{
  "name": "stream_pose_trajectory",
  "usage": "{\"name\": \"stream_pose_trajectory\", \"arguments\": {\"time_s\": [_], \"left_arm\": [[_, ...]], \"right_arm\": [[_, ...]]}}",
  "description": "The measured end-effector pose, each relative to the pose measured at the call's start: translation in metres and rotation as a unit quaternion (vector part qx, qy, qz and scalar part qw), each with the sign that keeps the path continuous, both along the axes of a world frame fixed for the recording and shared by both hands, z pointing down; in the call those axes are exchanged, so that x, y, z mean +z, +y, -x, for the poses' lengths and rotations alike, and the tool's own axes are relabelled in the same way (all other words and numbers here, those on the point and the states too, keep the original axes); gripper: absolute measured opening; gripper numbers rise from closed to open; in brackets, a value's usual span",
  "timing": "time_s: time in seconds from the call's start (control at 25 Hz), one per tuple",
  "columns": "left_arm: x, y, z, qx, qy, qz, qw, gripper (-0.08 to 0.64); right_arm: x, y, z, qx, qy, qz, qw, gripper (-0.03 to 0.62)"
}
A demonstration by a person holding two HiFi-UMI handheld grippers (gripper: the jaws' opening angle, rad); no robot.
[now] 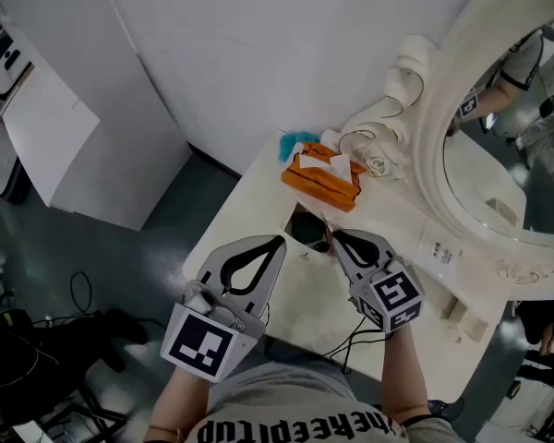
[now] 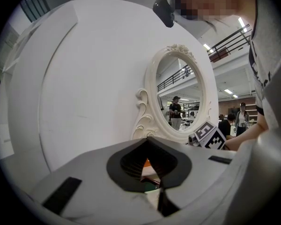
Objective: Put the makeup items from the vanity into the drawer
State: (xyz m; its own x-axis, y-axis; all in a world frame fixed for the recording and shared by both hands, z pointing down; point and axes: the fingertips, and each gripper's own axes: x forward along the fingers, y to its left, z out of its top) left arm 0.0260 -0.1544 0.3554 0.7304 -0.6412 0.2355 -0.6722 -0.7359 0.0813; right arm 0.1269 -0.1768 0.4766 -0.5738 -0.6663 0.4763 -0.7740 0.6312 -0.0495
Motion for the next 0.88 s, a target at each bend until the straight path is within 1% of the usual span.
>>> {"name": "stream_pose_trajectory", "arguments": {"time_s": [0.48,0.88], "left_arm": [[0.007,0.003,0.004,-0.016,-0.005,0.010,0.9998,0.020],[0.006,0.001,0.006,-0.024,-0.008,0.007,0.9997,0.020]], "right_arm": [[0.032,-0.003,-0.001,-0.019,0.032,0.032,0.999,0.046],[0.040,-0.006,0.001,-0.019,0.031,0.043,0.998,0.055]]}}
